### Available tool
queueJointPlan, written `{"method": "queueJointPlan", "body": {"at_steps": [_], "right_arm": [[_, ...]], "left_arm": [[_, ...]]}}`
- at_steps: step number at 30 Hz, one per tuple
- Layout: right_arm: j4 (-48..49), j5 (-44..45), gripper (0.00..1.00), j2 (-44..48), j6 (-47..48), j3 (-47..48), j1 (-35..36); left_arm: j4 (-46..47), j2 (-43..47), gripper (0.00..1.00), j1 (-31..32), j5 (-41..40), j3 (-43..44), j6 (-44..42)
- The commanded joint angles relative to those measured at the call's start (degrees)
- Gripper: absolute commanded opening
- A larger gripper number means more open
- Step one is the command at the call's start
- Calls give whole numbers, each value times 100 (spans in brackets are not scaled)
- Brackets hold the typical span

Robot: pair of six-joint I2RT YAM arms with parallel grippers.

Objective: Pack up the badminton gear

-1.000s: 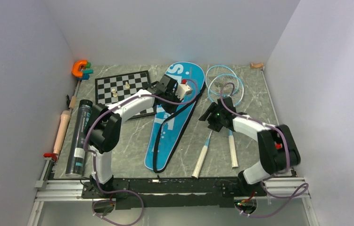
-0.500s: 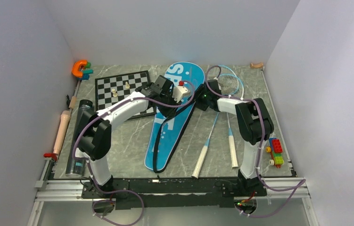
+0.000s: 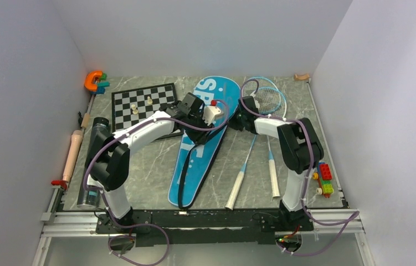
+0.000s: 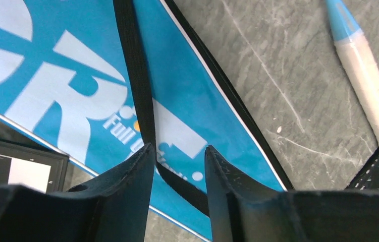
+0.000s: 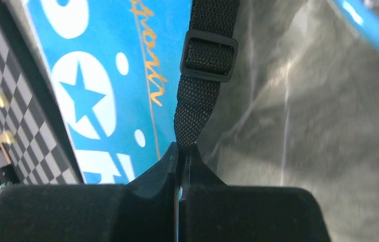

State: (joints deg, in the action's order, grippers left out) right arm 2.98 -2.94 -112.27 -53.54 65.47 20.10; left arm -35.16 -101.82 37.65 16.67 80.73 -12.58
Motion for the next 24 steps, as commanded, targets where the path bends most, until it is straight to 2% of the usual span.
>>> {"method": "queueJointPlan", "body": {"at_steps": [1, 3, 5, 10, 15, 20, 24], "right_arm": [[-250, 356, 0, 1181, 128, -323, 333], [-477, 654, 0, 1598, 114, -456, 485], [-741, 925, 0, 1937, 67, -534, 627], [-1376, 1620, 0, 2450, 9, -482, 1030], [-1823, 1895, 0, 2602, -77, -307, 1197], [-2111, 2072, 0, 2703, -65, -136, 1251], [-2251, 2243, 0, 2767, -54, -79, 1303]], "left_arm": [[15, 421, 47, 268, 147, 69, -16], [-36, 474, 48, 338, 261, 167, 11], [-98, 496, 54, 387, 438, 252, 47], [-185, 487, 56, 450, 899, 238, 168], [-96, 529, 56, 462, 1081, 86, 256], [-184, 496, 52, 483, 1192, 61, 187], [-190, 727, 56, 642, 1519, -4, 175]]}}
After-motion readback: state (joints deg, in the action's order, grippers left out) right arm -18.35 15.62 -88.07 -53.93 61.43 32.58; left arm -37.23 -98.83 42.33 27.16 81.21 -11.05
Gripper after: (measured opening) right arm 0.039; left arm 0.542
